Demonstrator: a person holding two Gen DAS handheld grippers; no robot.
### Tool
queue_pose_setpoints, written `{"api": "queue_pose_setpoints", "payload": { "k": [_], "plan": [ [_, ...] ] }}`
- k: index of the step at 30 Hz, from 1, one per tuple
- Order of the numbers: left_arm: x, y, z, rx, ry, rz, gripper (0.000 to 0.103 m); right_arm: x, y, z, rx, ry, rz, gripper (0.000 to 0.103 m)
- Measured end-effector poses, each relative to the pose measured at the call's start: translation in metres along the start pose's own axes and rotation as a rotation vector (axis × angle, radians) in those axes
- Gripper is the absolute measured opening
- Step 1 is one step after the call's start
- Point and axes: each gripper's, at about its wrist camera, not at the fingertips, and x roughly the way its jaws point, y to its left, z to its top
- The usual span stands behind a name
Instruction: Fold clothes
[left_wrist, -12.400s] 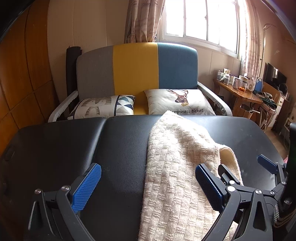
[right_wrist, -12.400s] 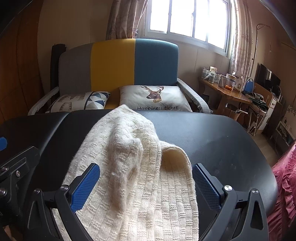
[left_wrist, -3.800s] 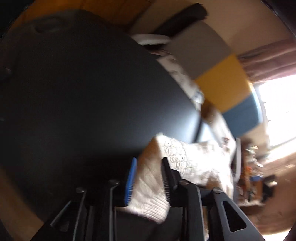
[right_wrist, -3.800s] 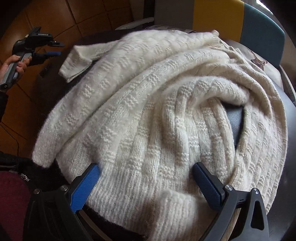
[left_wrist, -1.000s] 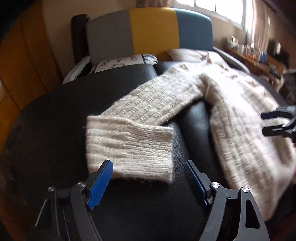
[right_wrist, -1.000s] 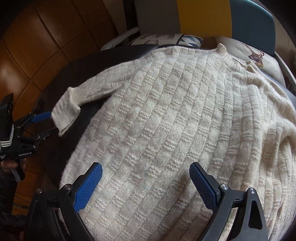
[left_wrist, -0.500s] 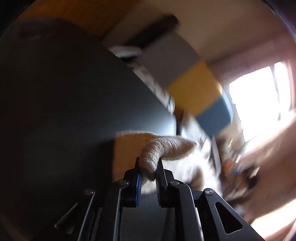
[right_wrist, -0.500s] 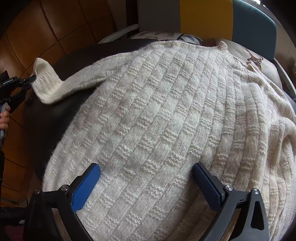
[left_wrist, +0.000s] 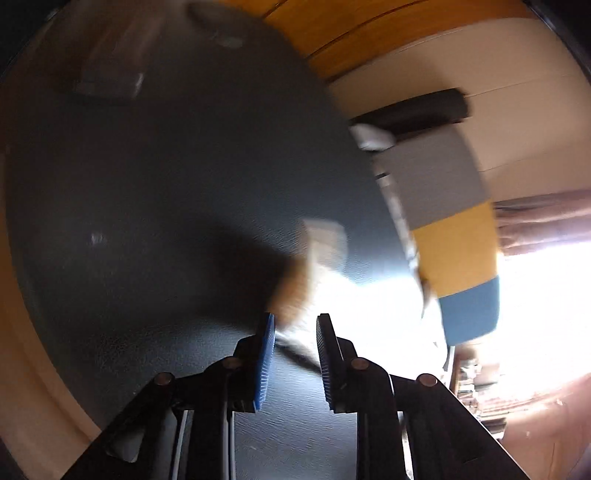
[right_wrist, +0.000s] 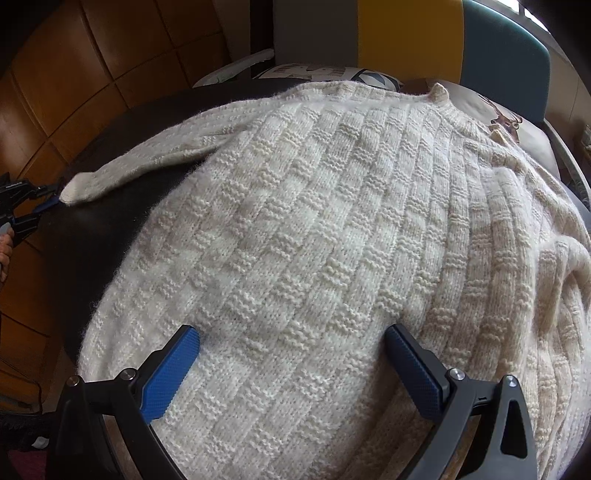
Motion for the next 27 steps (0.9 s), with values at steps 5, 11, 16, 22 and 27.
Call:
{"api": "queue_pose_setpoints", "payload": {
  "k": [5,11,16,22,27],
  "plan": [
    [0.005,-0.063,-0.018,0.234,-0.008,-0.028,0.05,0.003,0.0,0.002,0.006,0.002,-0.004,0.103],
    [0.086,-0.082,-0.042,0.315,0.141,0.104,0.053,0.005,-0.001,0.001,0.005,0.002,0.006,0.103],
    [0.104,-0.06,-0.033,0.224,0.143,0.152,0.021,0.009,-0.003,0.002,0.026,-0.006,0.008,0.103],
    [0.087,-0.083,-0.036,0.197,0.176,0.072,0.022,0.01,-0.001,-0.004,0.017,-0.027,0.006,0.103],
    [0.102,-0.146,-0.117,0.353,0.381,-0.139,0.041,-0.003,-0.005,-0.02,0.02,-0.039,0.016,0.103]
  ]
}}
